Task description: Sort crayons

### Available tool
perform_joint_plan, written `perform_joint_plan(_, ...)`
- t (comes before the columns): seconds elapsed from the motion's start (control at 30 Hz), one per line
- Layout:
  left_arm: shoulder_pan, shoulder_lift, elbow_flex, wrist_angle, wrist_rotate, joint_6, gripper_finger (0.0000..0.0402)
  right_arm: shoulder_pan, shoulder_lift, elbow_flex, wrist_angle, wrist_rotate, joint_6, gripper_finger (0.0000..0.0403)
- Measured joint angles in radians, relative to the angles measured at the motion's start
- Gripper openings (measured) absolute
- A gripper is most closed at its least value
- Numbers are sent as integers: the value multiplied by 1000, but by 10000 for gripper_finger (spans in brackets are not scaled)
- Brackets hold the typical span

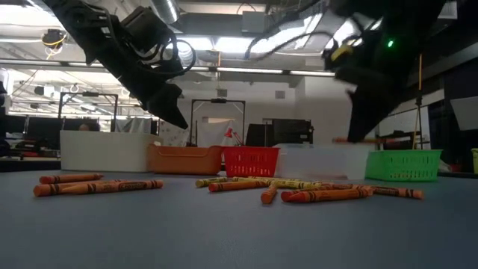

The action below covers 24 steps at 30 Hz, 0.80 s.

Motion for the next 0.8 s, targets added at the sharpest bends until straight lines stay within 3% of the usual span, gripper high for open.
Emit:
perform_joint_plan(0.37,0,0,0,0,0,-1,116,-67,-263,1,-298,178,-1,16)
perform_joint_plan(0.8,0,0,0,0,0,-2,116,-321,-384,1,-429,200,-144,16)
